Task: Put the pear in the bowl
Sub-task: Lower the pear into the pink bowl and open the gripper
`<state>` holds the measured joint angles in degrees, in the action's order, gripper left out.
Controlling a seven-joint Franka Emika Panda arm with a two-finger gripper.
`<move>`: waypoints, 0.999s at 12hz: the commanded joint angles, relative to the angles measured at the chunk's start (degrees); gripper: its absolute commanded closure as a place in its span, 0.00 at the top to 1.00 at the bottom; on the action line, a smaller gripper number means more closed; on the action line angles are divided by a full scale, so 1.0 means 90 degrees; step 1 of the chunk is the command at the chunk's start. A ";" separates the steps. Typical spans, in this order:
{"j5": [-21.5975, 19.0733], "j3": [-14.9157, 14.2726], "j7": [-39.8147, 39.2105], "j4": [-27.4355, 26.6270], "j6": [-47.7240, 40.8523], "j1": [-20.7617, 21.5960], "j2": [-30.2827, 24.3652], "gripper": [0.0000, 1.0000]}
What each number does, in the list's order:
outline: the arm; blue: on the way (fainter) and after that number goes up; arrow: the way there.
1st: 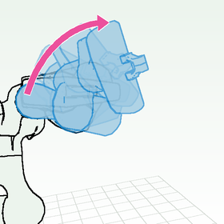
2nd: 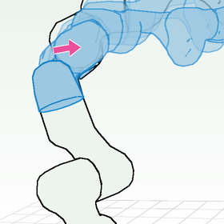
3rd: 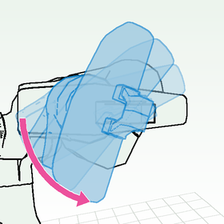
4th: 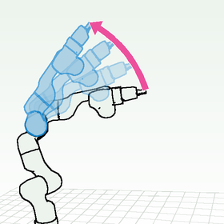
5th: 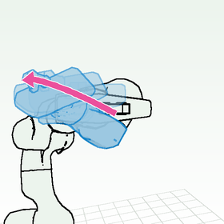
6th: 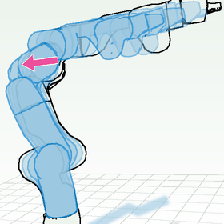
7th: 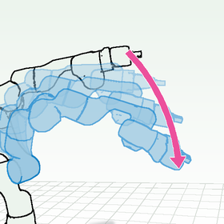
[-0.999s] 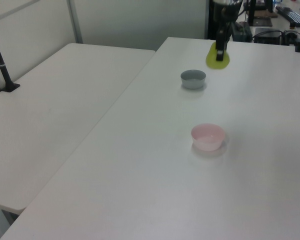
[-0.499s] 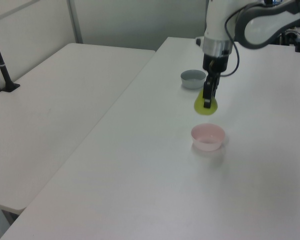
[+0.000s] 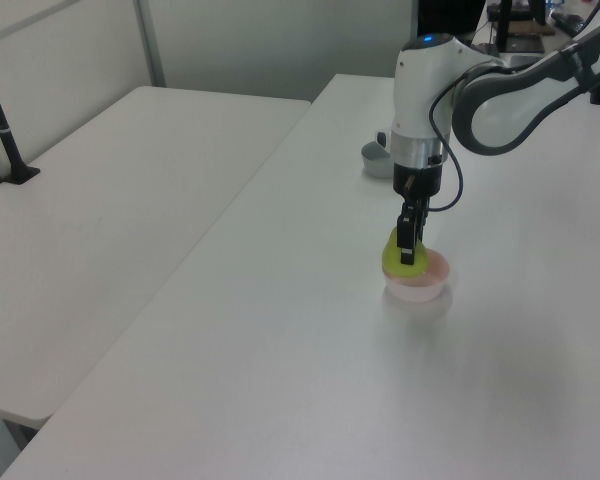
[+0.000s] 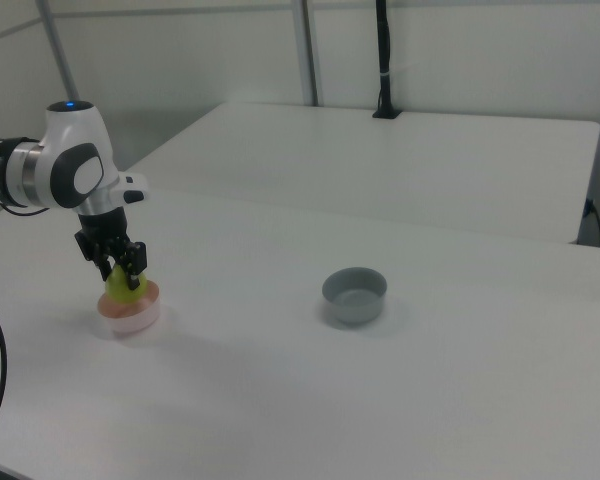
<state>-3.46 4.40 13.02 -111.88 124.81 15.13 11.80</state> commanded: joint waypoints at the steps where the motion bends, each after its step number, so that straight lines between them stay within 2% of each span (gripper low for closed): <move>1: 0.0256 -0.0039 0.0156 -0.0069 0.0136 0.0048 0.0047 0.00; 3: 0.0364 -0.0030 0.0155 -0.0108 0.0136 0.0057 0.0086 0.00; 4: 0.0374 -0.0030 0.0165 -0.0118 0.0116 0.0048 0.0086 0.11; 5: 0.0374 -0.0039 0.0165 -0.0118 0.0097 0.0038 0.0086 0.39; 6: 0.0374 -0.0039 0.0175 -0.0108 0.0068 0.0009 0.0086 0.78; 7: 0.0384 -0.0039 0.0233 -0.0108 0.0058 0.0018 0.0076 0.97; 9: 0.0433 -0.0039 0.0340 -0.0089 -0.0039 0.0009 0.0057 1.00; 12: 0.0521 -0.0039 0.0351 0.0125 -0.0711 -0.0030 -0.0177 1.00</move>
<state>0.09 4.24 14.86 -111.78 123.47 14.93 12.99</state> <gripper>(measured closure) 0.000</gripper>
